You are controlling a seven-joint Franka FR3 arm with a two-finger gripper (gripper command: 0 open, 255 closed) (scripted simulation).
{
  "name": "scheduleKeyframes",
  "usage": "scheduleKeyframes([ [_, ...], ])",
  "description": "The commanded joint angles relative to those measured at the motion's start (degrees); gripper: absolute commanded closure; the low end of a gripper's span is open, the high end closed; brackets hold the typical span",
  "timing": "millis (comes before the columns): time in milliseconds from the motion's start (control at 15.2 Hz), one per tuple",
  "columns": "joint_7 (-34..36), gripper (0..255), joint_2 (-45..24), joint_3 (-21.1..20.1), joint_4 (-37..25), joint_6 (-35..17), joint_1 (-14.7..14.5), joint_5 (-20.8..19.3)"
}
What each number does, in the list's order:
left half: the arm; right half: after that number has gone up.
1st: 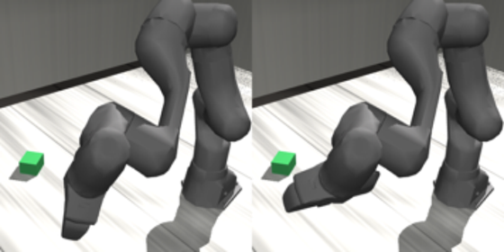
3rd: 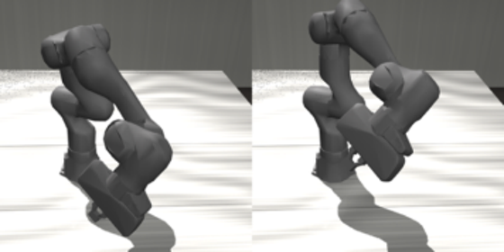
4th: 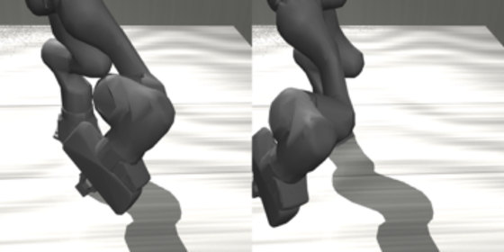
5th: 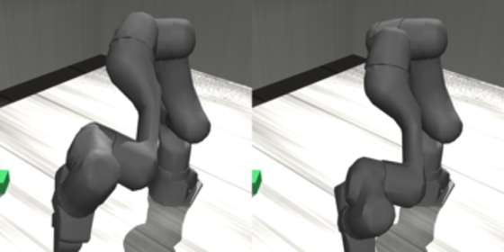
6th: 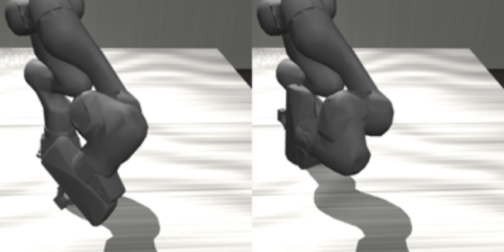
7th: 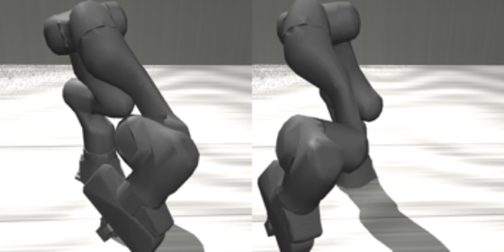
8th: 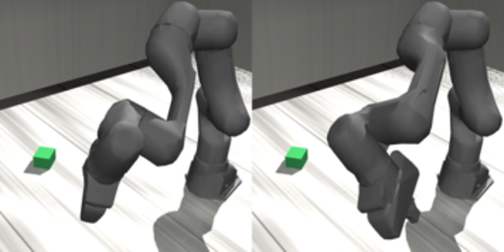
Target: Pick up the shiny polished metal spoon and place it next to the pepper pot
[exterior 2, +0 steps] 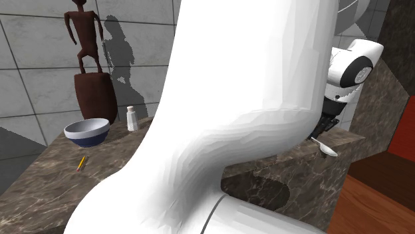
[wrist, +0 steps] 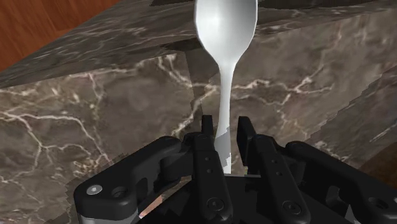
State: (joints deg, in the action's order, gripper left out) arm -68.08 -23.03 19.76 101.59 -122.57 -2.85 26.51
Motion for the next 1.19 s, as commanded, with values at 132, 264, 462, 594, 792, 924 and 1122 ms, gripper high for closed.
scheduleKeyframes([
  [132,0.0,0,0.0,0.0,0.0,0.0,0.0,0.0],
  [264,0.0,0,0.0,0.0,0.0,0.0,0.0,0.0],
  [462,0.4,0,0.9,0.3,-0.6,1.4,0.1,-0.6],
  [594,1.1,0,2.6,1.0,-1.9,4.4,0.3,-1.8],
  [792,1.3,0,3.2,1.2,-2.5,5.6,0.4,-2.2],
  [924,1.3,0,3.2,1.2,-2.6,5.6,0.4,-2.2],
  [1122,1.3,0,3.2,1.2,-2.6,5.6,0.4,-2.2],
])
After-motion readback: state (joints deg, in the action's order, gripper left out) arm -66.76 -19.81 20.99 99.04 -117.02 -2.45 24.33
